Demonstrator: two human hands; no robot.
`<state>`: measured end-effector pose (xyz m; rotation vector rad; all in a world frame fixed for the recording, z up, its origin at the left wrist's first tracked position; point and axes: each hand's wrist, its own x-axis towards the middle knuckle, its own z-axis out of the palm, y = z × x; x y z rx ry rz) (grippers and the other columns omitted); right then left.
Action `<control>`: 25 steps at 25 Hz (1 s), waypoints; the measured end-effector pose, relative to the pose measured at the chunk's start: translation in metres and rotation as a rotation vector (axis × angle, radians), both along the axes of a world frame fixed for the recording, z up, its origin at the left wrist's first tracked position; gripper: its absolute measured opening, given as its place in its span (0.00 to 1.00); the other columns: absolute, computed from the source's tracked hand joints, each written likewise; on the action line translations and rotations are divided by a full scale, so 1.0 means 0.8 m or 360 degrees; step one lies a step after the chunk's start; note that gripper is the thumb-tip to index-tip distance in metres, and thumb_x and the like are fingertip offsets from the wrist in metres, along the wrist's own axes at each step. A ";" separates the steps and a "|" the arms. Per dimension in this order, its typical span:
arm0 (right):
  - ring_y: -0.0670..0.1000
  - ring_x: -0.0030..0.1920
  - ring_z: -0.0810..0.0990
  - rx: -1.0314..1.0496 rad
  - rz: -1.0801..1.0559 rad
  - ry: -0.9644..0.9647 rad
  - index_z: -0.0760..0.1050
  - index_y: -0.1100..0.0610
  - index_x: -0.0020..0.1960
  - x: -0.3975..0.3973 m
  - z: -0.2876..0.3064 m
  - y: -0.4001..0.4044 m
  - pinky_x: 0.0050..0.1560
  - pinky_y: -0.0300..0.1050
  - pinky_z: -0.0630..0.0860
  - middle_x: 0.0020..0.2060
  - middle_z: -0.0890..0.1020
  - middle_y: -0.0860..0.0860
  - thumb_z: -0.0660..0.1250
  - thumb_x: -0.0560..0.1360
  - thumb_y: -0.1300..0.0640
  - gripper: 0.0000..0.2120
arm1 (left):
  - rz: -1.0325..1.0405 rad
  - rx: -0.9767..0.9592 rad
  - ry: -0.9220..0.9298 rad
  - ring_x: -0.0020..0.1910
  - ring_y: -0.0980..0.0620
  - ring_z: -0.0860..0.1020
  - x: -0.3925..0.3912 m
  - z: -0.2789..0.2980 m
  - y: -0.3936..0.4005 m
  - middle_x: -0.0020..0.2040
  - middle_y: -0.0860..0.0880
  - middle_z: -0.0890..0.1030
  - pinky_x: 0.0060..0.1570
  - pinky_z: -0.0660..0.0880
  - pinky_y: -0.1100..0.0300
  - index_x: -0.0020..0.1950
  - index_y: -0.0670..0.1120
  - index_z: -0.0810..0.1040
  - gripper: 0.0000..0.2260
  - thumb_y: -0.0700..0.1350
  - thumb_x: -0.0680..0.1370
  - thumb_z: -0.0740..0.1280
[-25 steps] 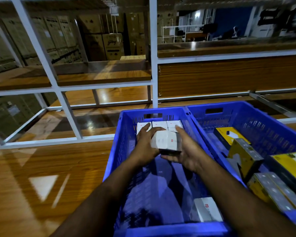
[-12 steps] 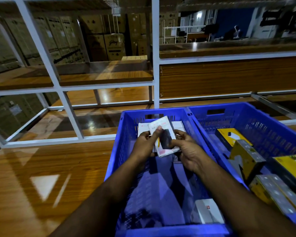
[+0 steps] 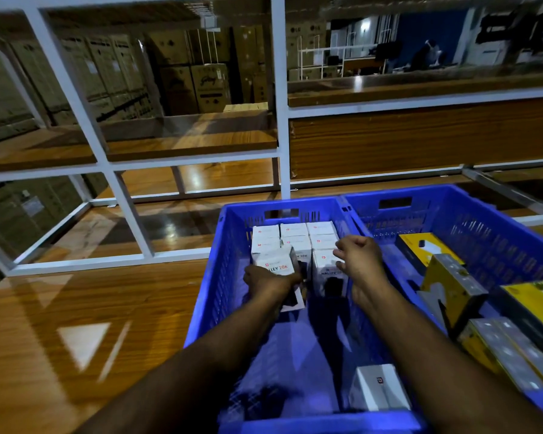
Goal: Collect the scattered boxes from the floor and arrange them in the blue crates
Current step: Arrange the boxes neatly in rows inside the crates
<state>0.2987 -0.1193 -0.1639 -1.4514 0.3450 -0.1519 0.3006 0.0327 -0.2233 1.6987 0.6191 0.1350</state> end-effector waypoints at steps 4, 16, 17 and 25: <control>0.52 0.38 0.78 0.0090 -0.0011 -0.0026 0.77 0.63 0.50 0.003 -0.003 0.000 0.38 0.44 0.73 0.37 0.79 0.54 0.62 0.76 0.62 0.07 | -0.0002 0.0464 0.0194 0.64 0.41 0.73 0.019 -0.027 -0.013 0.65 0.44 0.73 0.59 0.77 0.44 0.68 0.45 0.67 0.53 0.55 0.48 0.83; 0.52 0.41 0.82 0.0036 -0.0035 0.0010 0.78 0.61 0.51 0.015 -0.016 -0.001 0.39 0.44 0.73 0.38 0.82 0.53 0.64 0.74 0.59 0.09 | -0.0036 0.0407 -0.0170 0.48 0.44 0.82 0.037 -0.062 -0.036 0.51 0.45 0.80 0.48 0.81 0.48 0.53 0.47 0.66 0.30 0.41 0.56 0.77; 0.52 0.41 0.82 0.0031 -0.0032 0.0014 0.77 0.61 0.52 0.017 -0.017 -0.001 0.38 0.43 0.73 0.38 0.82 0.53 0.64 0.74 0.58 0.10 | -0.0028 0.0399 -0.0202 0.48 0.44 0.81 0.037 -0.063 -0.037 0.51 0.45 0.80 0.49 0.81 0.49 0.53 0.46 0.66 0.29 0.38 0.58 0.77; 0.51 0.33 0.76 -0.0327 0.0194 0.0006 0.75 0.56 0.38 0.013 -0.029 -0.002 0.34 0.42 0.71 0.30 0.77 0.50 0.66 0.72 0.57 0.05 | -0.0296 0.0814 -0.0066 0.60 0.42 0.76 0.035 -0.061 -0.026 0.62 0.41 0.74 0.58 0.75 0.53 0.62 0.40 0.64 0.30 0.39 0.66 0.77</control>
